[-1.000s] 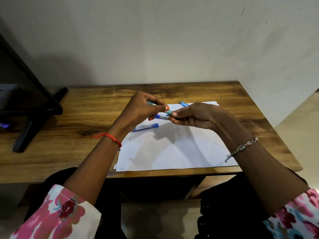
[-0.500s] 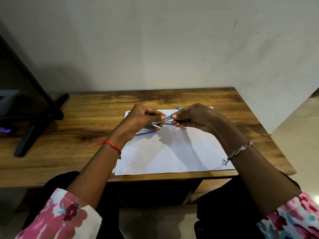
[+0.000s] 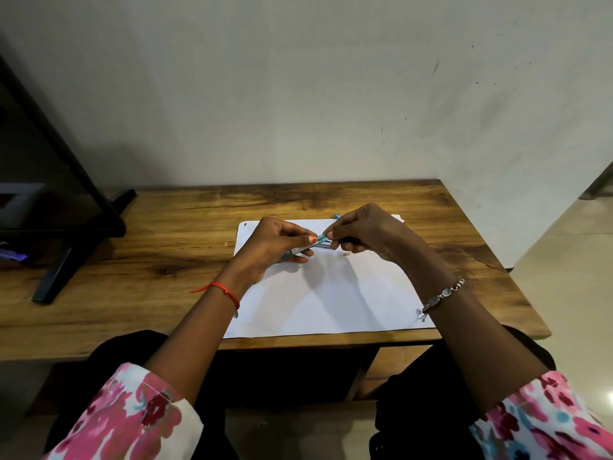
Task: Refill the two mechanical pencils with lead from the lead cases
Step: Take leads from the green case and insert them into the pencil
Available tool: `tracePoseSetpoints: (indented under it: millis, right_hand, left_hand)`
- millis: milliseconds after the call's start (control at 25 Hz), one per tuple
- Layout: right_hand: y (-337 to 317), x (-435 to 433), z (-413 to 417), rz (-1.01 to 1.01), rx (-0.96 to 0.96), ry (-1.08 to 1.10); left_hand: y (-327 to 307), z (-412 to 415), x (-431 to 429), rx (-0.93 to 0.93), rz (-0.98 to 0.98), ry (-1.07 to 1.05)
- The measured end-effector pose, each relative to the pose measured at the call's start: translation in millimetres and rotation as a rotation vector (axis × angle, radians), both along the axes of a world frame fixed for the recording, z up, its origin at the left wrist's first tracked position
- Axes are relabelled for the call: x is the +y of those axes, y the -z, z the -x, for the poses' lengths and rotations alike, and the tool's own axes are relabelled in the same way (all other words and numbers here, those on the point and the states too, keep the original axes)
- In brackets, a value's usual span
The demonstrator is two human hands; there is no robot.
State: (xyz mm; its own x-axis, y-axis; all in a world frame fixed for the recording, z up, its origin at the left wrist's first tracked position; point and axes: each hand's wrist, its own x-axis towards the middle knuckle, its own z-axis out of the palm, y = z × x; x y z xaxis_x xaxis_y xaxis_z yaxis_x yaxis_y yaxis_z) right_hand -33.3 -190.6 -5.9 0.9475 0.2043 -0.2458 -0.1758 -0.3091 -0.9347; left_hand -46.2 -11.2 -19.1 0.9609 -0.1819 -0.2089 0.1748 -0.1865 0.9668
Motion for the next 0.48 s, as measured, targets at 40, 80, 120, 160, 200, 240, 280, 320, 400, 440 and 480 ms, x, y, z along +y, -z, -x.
tracePoseSetpoints:
  millis: [40, 80, 120, 160, 200, 240, 280, 320, 400, 440, 480]
  right_hand:
    - [-0.1, -0.1, 0.5, 0.024, -0.013, 0.003]
    - [0.1, -0.2, 0.6, 0.040, -0.026, 0.003]
    - [-0.1, -0.7, 1.0, 0.047, -0.040, 0.003]
    - [-0.2, -1.5, 0.9, 0.049, -0.052, 0.003]
    - [-0.4, -2.3, 0.6, 0.050, -0.061, 0.002]
    - [-0.5, -3.3, 0.3, 0.053, -0.070, 0.001]
    - [-0.7, -4.3, 0.0, 0.059, -0.077, -0.003]
    - [-0.8, -5.2, -0.5, 0.068, -0.081, -0.009]
    - [-1.0, -6.7, -0.8, 0.082, -0.083, -0.031]
    - [-1.1, -6.9, -1.0, 0.087, -0.084, -0.043]
    - [-1.1, -7.0, -1.2, 0.093, -0.086, -0.050]
  left_hand:
    - [0.2, 0.4, -0.6, 0.001, 0.002, -0.004]
    - [0.4, 0.6, -1.1, 0.004, 0.002, -0.007]
    - [0.5, 0.8, -1.3, 0.007, 0.000, -0.009]
    - [0.6, 0.7, -1.6, 0.009, -0.001, -0.011]
    - [0.7, 0.6, -1.7, 0.011, -0.001, -0.011]
    - [0.7, 0.7, -2.0, 0.012, 0.000, -0.010]
    - [0.8, 0.5, -2.2, 0.014, -0.003, -0.009]
    - [0.9, 0.1, -2.2, 0.015, -0.006, -0.008]
    - [1.1, -0.2, -2.5, 0.019, -0.006, -0.005]
    - [1.0, -0.4, -2.4, 0.020, -0.002, -0.005]
    - [0.8, -0.6, -2.3, 0.020, 0.002, -0.006]
